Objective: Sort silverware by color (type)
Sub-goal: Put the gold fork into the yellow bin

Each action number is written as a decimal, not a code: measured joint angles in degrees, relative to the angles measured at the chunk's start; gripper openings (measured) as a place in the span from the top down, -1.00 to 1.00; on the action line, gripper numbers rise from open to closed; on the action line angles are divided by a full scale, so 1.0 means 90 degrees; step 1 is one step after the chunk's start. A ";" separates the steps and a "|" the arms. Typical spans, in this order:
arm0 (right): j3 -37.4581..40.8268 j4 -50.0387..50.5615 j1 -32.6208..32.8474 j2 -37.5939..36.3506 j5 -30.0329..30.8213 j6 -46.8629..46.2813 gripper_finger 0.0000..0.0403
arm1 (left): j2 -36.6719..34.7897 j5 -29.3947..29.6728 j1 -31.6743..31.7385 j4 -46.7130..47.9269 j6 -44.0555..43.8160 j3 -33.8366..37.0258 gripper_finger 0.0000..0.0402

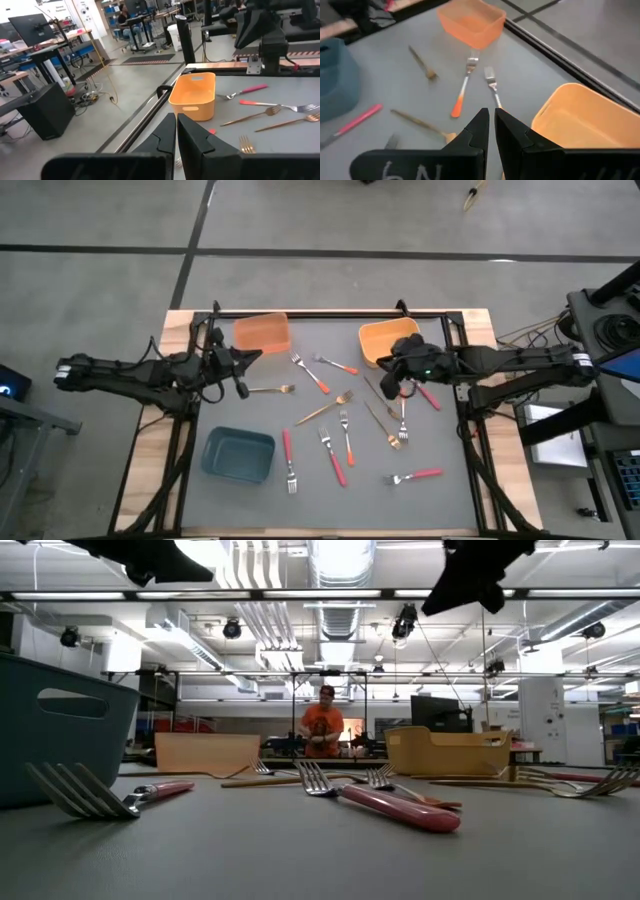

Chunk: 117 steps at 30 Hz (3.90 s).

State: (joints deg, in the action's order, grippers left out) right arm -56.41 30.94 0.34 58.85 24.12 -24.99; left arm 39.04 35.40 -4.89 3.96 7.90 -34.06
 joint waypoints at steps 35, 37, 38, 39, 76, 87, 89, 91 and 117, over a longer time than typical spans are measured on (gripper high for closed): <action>-0.1929 0.3504 -0.0824 0.4543 -0.2516 -0.1280 0.64 | 0.0122 0.0009 0.0000 -0.0001 0.0224 0.0005 1.00; -0.1927 0.3516 -0.0836 0.4623 -0.2514 -0.1246 0.52 | 0.0125 0.0007 0.0000 0.0002 0.0236 0.0005 1.00; -0.1927 0.3516 -0.0836 0.4647 -0.2515 -0.1210 0.46 | 0.0127 0.0007 0.0000 0.0001 0.0238 0.0005 1.00; -0.1927 0.3515 -0.0836 0.4670 -0.2514 -0.1149 0.40 | 0.0132 0.0007 0.0000 -0.0001 0.0238 0.0005 1.00; -0.1647 0.2699 -0.0875 0.5300 -0.1886 -0.0922 0.22 | 0.0198 0.0007 0.0000 -0.0005 0.0284 0.0005 1.00; -0.1626 0.2480 -0.0870 0.5291 -0.2104 -0.1336 0.91 | 0.0207 0.0007 0.0001 -0.0028 0.0308 0.0005 1.00; -0.1621 0.2473 -0.0870 0.5288 -0.2091 -0.1397 0.92 | 0.0212 0.0007 0.0001 -0.0037 0.0308 0.0002 1.00; -0.1621 0.2474 -0.0867 0.5270 -0.2047 -0.1411 0.92 | 0.0222 0.0007 0.0000 -0.0057 0.0308 0.0002 1.00; -0.1794 0.1332 -0.0319 0.2411 0.0561 -0.0770 0.94 | 0.0246 0.0007 0.0000 -0.0111 0.0355 0.0002 1.00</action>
State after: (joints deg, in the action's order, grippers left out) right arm -72.56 42.93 -2.53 80.55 29.18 -31.92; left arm 41.25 35.46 -4.88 2.96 11.10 -34.04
